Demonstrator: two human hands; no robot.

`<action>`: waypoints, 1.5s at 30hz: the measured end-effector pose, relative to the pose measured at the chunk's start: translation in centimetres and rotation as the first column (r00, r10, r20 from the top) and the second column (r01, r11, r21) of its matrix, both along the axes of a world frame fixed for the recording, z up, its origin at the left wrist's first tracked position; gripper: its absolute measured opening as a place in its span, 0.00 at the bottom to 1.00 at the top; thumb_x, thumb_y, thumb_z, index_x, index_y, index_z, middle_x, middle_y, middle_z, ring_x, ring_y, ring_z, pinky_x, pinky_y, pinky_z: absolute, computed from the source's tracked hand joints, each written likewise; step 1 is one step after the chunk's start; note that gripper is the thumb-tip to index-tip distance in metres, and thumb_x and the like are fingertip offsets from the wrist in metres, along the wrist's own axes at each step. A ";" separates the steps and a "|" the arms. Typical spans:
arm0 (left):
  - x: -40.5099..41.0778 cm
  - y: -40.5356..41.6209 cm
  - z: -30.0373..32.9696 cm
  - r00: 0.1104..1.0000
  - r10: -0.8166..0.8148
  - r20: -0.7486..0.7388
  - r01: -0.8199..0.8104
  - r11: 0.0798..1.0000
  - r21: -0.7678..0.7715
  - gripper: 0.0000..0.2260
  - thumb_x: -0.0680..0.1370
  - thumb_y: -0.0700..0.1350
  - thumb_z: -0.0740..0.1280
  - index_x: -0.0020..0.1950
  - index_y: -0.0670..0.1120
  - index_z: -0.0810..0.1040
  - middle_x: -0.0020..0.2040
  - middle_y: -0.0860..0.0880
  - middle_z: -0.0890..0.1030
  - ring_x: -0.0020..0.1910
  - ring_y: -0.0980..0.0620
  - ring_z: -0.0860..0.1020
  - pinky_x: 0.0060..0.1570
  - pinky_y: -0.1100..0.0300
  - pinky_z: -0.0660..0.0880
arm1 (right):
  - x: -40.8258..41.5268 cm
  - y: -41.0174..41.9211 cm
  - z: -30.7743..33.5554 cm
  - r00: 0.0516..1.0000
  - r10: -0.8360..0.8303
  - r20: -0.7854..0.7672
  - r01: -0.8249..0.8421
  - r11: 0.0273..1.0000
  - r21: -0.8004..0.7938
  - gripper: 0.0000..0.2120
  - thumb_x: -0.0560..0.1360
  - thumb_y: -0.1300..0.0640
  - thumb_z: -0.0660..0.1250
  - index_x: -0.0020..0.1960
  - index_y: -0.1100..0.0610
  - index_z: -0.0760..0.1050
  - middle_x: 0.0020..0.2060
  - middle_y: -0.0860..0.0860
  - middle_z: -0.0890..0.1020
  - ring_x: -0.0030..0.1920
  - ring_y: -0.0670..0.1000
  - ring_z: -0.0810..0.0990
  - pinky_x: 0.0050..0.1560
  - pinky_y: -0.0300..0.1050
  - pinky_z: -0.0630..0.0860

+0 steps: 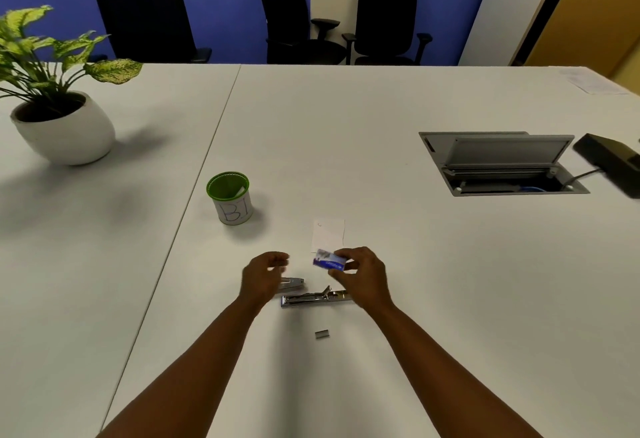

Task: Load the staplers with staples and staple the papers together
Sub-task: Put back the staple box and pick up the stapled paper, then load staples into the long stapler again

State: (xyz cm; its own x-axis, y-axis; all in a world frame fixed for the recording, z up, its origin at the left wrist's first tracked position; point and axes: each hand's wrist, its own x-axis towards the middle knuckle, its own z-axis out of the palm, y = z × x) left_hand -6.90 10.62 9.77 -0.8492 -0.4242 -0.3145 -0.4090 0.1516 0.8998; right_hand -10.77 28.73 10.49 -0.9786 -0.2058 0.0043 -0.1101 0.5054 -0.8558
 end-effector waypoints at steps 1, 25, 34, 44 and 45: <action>0.2 -0.8 -0.5 0.999 -0.009 -0.040 0.000 0.975 -0.223 0.15 0.75 0.29 0.58 0.54 0.41 0.79 0.57 0.40 0.80 0.53 0.45 0.79 0.55 0.63 0.70 | -0.5 0.4 -0.3 0.998 -0.059 -0.001 0.059 0.998 0.008 0.16 0.66 0.64 0.74 0.53 0.60 0.79 0.51 0.57 0.79 0.40 0.47 0.77 0.38 0.27 0.71; -0.4 -7.9 -8.8 0.898 -0.251 0.362 0.441 0.512 -0.738 0.23 0.82 0.45 0.50 0.76 0.44 0.47 0.77 0.48 0.46 0.77 0.50 0.47 0.74 0.51 0.46 | -9.6 3.4 -6.6 0.853 -0.521 0.033 0.493 0.824 0.279 0.19 0.68 0.57 0.73 0.54 0.65 0.73 0.52 0.61 0.78 0.52 0.59 0.77 0.46 0.43 0.68; -0.3 -7.6 -9.3 0.909 -0.232 0.347 0.417 0.474 -0.775 0.22 0.82 0.43 0.48 0.76 0.43 0.49 0.77 0.46 0.49 0.77 0.48 0.49 0.74 0.50 0.49 | -8.4 2.2 -6.3 0.915 -0.372 -0.153 0.400 0.886 0.234 0.16 0.68 0.54 0.74 0.52 0.59 0.77 0.50 0.56 0.79 0.52 0.57 0.74 0.45 0.42 0.67; -0.7 -8.5 -7.8 0.870 -0.258 0.421 0.491 0.542 -0.682 0.22 0.82 0.42 0.47 0.76 0.46 0.49 0.78 0.49 0.49 0.77 0.51 0.50 0.75 0.54 0.50 | -3.0 0.5 -5.6 0.836 0.516 0.186 -0.541 0.717 0.441 0.25 0.64 0.44 0.75 0.58 0.50 0.77 0.55 0.48 0.79 0.57 0.49 0.73 0.57 0.43 0.69; -0.7 -8.4 -7.5 0.866 -0.255 0.431 0.497 0.548 -0.673 0.22 0.83 0.42 0.47 0.76 0.46 0.49 0.78 0.50 0.49 0.77 0.51 0.50 0.74 0.55 0.51 | -2.8 0.3 -5.7 0.836 0.514 0.190 -0.538 0.703 0.465 0.22 0.66 0.47 0.74 0.59 0.50 0.77 0.55 0.49 0.78 0.57 0.49 0.72 0.57 0.44 0.69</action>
State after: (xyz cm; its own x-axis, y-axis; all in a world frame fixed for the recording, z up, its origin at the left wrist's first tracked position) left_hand -7.57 2.24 2.22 -0.9254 -0.2665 -0.2695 -0.3368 0.9043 0.2624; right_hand -13.59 29.06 4.82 -0.7074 -0.6499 -0.2780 -0.4538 0.7191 -0.5262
